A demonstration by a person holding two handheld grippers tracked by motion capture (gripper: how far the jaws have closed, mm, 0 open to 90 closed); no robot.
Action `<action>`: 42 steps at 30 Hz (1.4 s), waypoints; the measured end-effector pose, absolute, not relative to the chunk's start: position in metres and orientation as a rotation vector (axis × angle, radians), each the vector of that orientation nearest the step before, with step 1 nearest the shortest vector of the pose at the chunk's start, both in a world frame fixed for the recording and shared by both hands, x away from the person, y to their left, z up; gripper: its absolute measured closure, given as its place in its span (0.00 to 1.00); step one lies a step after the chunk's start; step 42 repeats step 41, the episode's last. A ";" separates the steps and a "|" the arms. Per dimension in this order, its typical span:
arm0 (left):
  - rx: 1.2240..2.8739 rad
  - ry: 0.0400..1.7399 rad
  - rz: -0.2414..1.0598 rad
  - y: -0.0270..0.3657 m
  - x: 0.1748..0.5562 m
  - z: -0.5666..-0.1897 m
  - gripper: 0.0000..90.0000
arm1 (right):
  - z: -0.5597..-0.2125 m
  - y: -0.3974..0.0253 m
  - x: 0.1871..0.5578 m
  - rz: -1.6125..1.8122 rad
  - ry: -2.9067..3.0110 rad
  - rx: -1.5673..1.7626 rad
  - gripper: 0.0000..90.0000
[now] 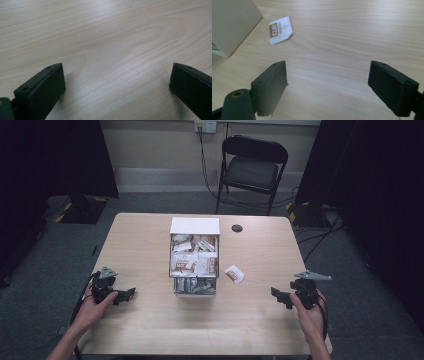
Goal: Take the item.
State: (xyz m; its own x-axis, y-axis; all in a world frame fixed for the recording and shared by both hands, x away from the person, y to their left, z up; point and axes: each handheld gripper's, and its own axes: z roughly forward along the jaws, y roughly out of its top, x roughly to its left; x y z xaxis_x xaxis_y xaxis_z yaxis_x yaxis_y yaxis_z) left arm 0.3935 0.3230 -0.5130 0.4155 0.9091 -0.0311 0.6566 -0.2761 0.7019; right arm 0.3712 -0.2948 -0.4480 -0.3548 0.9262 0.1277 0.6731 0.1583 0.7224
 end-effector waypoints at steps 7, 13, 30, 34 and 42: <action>2.030 1.323 0.505 0.323 0.393 -0.513 0.00 | -0.467 -0.313 0.368 0.904 2.117 1.598 0.17; 2.030 1.323 0.505 0.323 0.393 -0.513 0.00 | -0.482 -0.319 0.367 0.784 2.118 1.659 0.17; 2.027 1.331 0.507 0.323 0.392 -0.513 0.00 | -0.502 -0.313 0.356 0.776 1.940 1.605 0.05; 2.027 1.331 0.507 0.323 0.392 -0.513 0.00 | -0.502 -0.310 0.355 0.764 1.909 1.630 0.05; 2.026 1.332 0.508 0.323 0.393 -0.513 0.00 | -0.502 -0.309 0.355 0.760 1.897 1.644 0.05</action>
